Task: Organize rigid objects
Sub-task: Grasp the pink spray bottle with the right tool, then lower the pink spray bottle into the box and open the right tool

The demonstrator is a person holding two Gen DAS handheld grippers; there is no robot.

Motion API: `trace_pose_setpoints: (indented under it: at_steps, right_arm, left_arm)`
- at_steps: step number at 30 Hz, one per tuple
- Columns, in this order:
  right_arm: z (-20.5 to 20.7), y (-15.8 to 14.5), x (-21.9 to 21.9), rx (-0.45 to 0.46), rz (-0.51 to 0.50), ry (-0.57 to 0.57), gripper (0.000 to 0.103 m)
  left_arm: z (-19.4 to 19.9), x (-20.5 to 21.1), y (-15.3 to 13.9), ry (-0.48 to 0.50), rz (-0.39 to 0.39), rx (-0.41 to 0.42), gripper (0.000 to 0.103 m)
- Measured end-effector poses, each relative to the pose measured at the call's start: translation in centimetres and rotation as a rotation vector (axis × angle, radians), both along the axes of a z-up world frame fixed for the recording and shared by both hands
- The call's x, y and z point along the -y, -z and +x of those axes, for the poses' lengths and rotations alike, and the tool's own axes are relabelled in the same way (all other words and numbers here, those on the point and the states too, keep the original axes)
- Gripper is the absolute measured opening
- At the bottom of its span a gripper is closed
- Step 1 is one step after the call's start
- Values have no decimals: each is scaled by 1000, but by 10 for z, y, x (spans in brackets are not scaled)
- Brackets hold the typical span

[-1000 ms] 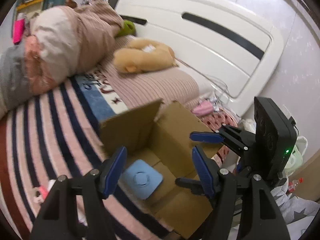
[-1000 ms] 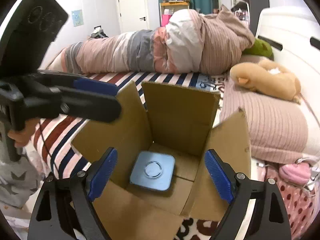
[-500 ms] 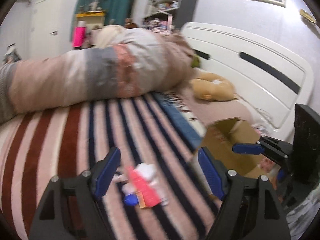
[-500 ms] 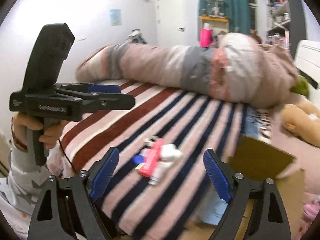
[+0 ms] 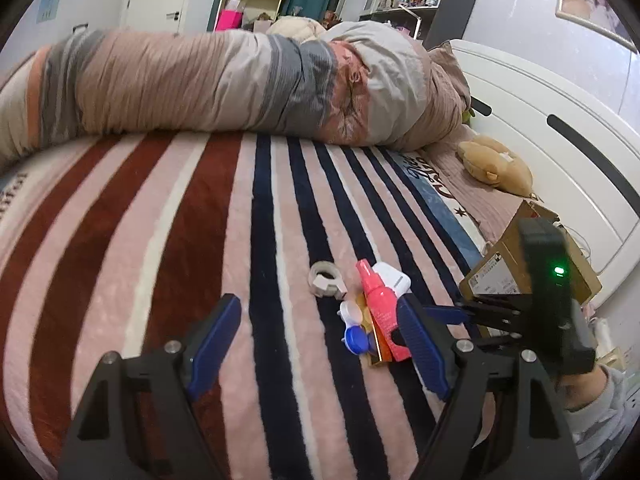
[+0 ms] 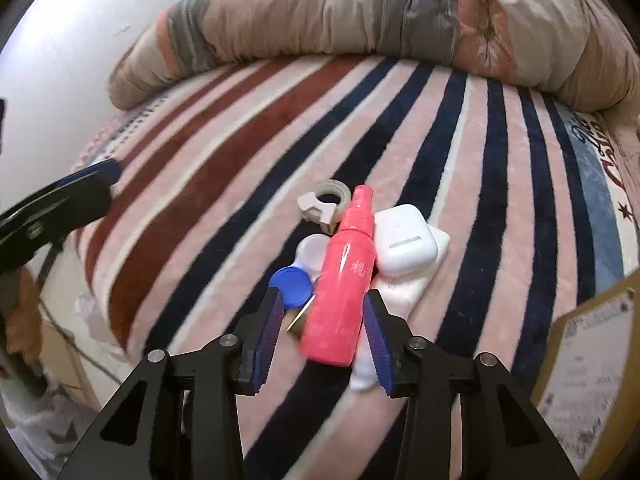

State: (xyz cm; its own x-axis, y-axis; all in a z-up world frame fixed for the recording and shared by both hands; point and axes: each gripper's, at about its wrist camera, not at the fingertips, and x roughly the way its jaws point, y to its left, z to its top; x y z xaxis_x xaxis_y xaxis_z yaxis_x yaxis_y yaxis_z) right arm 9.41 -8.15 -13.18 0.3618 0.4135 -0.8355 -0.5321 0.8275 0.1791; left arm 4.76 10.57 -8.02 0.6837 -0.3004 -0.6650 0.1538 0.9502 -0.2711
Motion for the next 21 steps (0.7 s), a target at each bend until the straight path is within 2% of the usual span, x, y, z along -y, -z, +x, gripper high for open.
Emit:
trace_pose_setpoints:
  at_steps: [3,7,8,9,16,21]
  right_arm:
    - [9,10,-6,-17,-35,16,36]
    - [23,20,-4,-76,-3,49,33]
    - [25,21,-4,-74,7,57,28]
    - [27,21,-4,-67,12,68,27]
    - [13,15,-4,-18,37,54,27]
    - [-11,-14,-1,52,107,-4,26]
  left_arm:
    - [2,1,7,-1,8,-11,77]
    - [5,3,11,11,-12,-19,77]
    - [5,2,11,10,-11,-20,77]
    - [5,3,12,9,-7,-22,77]
    - [8,4,14,37,-36,-38,77]
    - [8,16,5,94,-85,-34,77]
